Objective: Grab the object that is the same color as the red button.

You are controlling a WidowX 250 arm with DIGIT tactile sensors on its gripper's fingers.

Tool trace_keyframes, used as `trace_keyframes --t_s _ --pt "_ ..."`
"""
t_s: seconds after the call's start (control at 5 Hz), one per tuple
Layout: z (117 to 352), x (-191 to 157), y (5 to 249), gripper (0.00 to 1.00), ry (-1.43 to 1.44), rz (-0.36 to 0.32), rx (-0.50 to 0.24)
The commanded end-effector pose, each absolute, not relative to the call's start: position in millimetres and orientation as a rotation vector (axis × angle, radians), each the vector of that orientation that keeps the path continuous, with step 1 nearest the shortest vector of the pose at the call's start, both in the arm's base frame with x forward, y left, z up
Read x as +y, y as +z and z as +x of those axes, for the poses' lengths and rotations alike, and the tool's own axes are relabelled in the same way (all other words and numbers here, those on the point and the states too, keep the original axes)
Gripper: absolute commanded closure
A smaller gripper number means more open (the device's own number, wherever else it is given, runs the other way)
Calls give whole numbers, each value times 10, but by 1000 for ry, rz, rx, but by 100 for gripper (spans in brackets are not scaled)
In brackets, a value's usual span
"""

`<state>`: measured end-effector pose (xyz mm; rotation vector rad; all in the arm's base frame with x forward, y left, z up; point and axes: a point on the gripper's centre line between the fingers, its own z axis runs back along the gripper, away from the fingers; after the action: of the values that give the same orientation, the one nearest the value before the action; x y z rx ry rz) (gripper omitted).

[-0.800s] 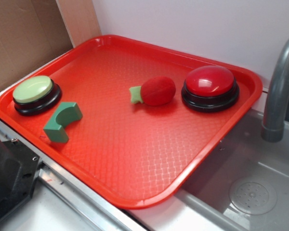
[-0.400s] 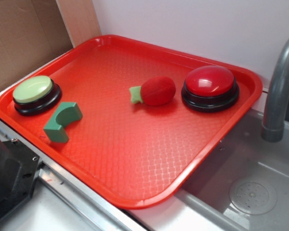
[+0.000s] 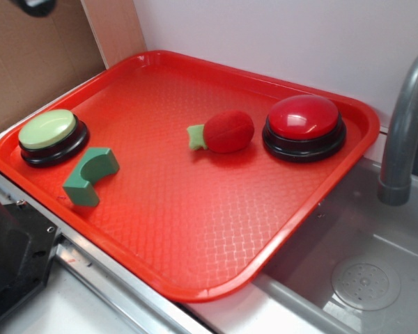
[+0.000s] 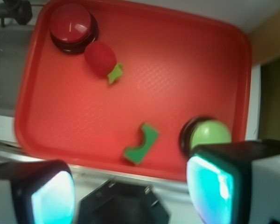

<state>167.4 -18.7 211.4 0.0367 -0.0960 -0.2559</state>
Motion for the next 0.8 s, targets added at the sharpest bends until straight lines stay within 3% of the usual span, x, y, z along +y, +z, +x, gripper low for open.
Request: trace_keyframes --t_s 0.0,0.2,0.4,0.6 --pt "2382 -312 1692 0 -505 57 -291" --pt "2653 -408 1410 0 -565 40 -336" --pt "2869 -546 1085 0 -690 -49 -407" --pt "2935 -632 860 0 -722 -126 -426"
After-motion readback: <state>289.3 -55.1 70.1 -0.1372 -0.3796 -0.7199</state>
